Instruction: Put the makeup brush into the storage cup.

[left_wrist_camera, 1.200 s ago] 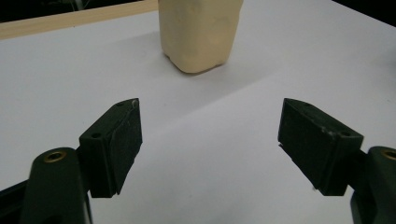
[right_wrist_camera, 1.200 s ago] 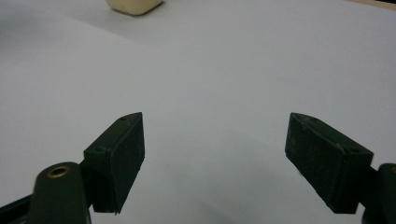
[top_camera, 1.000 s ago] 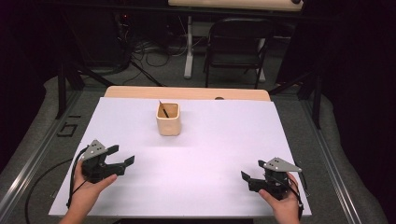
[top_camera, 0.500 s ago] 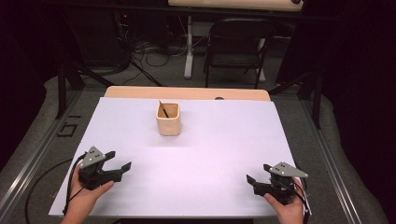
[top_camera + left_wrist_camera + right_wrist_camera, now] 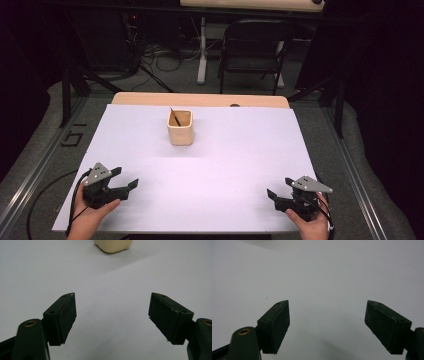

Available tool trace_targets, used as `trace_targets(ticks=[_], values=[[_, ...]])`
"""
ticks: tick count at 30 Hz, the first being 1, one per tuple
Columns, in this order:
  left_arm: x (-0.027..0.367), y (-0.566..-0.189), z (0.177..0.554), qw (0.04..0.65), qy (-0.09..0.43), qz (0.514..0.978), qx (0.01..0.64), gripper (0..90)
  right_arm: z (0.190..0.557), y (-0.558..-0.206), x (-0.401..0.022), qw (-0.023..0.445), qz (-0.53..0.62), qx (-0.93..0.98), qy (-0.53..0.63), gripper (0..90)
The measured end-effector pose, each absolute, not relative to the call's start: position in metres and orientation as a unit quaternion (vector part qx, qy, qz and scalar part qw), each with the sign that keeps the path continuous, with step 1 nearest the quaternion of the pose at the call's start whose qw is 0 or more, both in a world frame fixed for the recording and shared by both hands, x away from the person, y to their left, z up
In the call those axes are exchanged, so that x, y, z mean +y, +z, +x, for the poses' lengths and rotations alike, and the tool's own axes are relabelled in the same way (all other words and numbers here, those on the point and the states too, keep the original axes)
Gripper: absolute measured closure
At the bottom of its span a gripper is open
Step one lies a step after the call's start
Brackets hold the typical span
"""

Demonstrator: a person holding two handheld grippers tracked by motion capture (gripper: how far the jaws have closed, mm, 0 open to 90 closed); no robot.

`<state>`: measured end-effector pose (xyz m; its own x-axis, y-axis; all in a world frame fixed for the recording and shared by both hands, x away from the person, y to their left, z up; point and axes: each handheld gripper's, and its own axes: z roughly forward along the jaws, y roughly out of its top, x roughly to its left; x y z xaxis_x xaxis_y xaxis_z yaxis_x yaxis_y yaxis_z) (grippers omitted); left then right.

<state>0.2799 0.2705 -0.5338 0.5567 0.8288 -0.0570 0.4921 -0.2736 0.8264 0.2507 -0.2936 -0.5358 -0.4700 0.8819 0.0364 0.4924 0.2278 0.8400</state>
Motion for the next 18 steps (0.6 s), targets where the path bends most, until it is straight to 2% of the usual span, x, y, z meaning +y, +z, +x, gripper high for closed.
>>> trace_targets(ticks=[18], values=[[0.2767, -0.5398, 0.2808, 0.422, 0.199, 0.772, 0.432, 23.2, 0.253, -0.543, -0.2981, 0.222, 0.467, 0.751, 0.412, 20.2]])
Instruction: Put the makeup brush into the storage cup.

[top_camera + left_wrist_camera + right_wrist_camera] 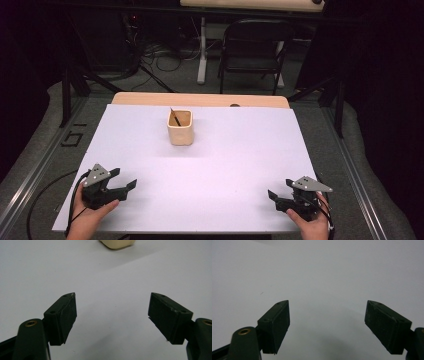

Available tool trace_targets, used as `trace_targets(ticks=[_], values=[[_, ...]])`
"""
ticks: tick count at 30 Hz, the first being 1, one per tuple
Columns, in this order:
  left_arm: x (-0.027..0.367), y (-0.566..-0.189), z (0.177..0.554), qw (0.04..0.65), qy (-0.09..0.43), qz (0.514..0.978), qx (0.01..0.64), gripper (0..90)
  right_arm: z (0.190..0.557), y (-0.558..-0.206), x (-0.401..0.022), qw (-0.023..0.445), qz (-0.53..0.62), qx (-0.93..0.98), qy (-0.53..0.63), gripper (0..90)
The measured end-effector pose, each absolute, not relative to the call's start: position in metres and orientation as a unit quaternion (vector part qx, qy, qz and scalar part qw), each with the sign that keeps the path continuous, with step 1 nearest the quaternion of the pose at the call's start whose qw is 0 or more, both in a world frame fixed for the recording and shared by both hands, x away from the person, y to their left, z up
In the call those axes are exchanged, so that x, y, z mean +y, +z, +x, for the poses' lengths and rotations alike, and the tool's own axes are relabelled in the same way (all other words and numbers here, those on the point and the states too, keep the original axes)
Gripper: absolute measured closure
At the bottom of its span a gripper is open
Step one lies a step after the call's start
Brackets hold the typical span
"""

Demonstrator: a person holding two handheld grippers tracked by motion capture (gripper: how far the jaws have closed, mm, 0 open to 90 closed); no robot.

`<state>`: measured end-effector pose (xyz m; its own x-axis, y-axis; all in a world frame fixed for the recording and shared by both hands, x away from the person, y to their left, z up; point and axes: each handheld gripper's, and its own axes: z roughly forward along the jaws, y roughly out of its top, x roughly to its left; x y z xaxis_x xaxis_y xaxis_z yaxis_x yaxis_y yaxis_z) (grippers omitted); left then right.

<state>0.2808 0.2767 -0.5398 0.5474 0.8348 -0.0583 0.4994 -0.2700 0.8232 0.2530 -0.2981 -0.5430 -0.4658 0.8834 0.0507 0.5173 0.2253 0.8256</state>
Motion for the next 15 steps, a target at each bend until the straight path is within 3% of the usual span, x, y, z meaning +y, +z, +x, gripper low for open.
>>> trace_targets(ticks=[15], values=[[0.2826, -0.5435, 0.2846, 0.417, 0.188, 0.769, 0.446, 23.3, 0.2545, -0.5465, -0.2983, 0.218, 0.468, 0.755, 0.405, 19.0]])
